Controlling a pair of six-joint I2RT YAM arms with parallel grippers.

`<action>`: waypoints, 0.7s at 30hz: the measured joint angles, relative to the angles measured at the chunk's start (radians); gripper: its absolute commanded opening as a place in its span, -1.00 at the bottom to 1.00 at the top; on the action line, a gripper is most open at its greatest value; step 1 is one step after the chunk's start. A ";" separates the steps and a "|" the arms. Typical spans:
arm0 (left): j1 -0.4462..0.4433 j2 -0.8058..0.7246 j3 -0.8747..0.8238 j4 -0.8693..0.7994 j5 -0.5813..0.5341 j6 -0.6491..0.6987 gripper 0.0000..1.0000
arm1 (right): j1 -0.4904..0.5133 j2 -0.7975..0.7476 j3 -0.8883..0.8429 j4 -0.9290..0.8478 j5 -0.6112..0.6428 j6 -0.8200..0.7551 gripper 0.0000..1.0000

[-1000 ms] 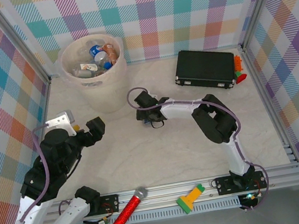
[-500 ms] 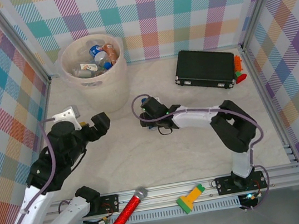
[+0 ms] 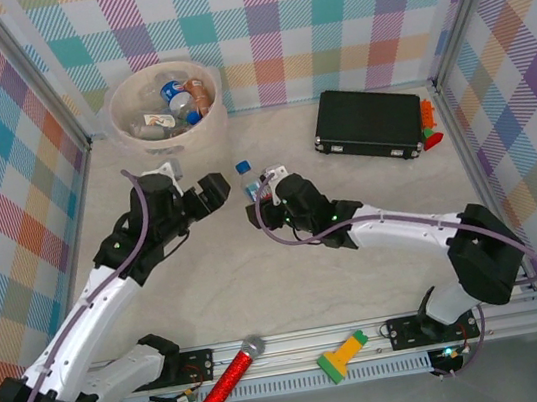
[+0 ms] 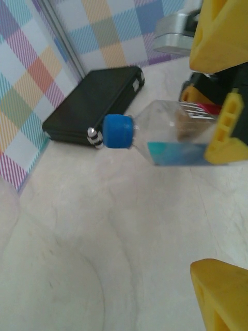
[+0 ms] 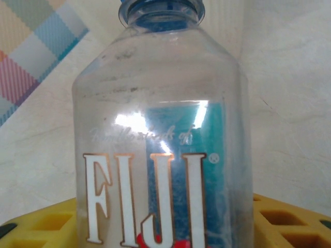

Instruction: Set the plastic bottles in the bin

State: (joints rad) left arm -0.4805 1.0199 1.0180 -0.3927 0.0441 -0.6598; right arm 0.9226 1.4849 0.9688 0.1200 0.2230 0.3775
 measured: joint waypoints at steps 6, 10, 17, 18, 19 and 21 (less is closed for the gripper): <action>0.028 0.081 0.003 0.135 0.106 -0.033 0.53 | 0.015 -0.054 -0.008 0.023 -0.051 -0.039 0.16; 0.039 0.117 0.021 0.164 0.159 -0.032 0.41 | 0.022 -0.077 -0.011 0.031 -0.085 -0.058 0.16; 0.064 0.149 0.045 0.172 0.233 -0.018 0.20 | 0.039 -0.082 -0.015 0.040 -0.119 -0.089 0.16; 0.064 0.153 0.047 0.175 0.244 -0.014 0.20 | 0.039 -0.082 -0.016 0.041 -0.122 -0.092 0.16; 0.064 0.156 0.047 0.178 0.252 -0.011 0.19 | 0.040 -0.082 -0.018 0.041 -0.123 -0.095 0.16; 0.064 0.163 0.047 0.183 0.272 -0.006 0.17 | 0.040 -0.082 -0.021 0.041 -0.124 -0.099 0.16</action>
State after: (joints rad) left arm -0.4164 1.1831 1.0649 -0.2096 0.3157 -0.6655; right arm 0.9627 1.4025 0.9478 0.1608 0.0990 0.2783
